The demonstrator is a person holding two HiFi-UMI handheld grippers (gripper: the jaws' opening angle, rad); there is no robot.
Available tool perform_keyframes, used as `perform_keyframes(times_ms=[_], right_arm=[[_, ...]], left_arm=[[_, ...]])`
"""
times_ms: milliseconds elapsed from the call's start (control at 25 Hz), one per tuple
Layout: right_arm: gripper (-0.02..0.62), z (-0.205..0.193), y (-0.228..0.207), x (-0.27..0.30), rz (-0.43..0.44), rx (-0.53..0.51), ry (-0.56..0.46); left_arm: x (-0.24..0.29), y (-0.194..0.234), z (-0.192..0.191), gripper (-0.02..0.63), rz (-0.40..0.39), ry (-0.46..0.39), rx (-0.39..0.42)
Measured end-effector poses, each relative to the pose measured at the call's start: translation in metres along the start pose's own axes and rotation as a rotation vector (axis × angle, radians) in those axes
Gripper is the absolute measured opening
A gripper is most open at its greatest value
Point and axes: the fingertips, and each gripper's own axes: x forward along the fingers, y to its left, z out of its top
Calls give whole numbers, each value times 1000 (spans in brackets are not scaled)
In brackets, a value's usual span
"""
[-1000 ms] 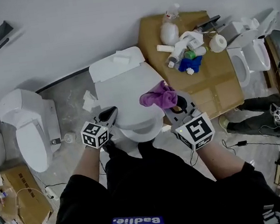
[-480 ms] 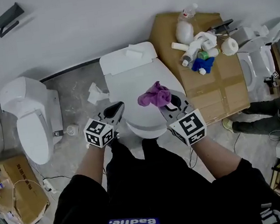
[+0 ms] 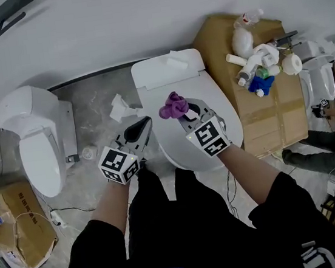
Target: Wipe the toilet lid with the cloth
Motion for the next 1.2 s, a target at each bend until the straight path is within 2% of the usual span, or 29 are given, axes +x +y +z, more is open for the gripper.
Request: perform_keyframes(times_ms=[360,520,680,760,880,1200], right_arm=[[66,-54,11,142,74,-156,154],[66,-89,14,198,101,-274,256],[66,-122,24,237,145,-379,346],[66,-139,29,248,169,-397,389],[66,-163,23,248,169,-367,442],[66,-222,-62,194,54,-269,512]], left_arm=[[-3,66,-10,26,89,-42,-18],[-6,85,-14,26,95,-41,-9],[-15,103,-25,26,123,-28,-35],[-18,108,-31,26,134,-14,-39],[-19,106,-40,26,137,10,-38],[27,72,-42,26,86,24,-14]])
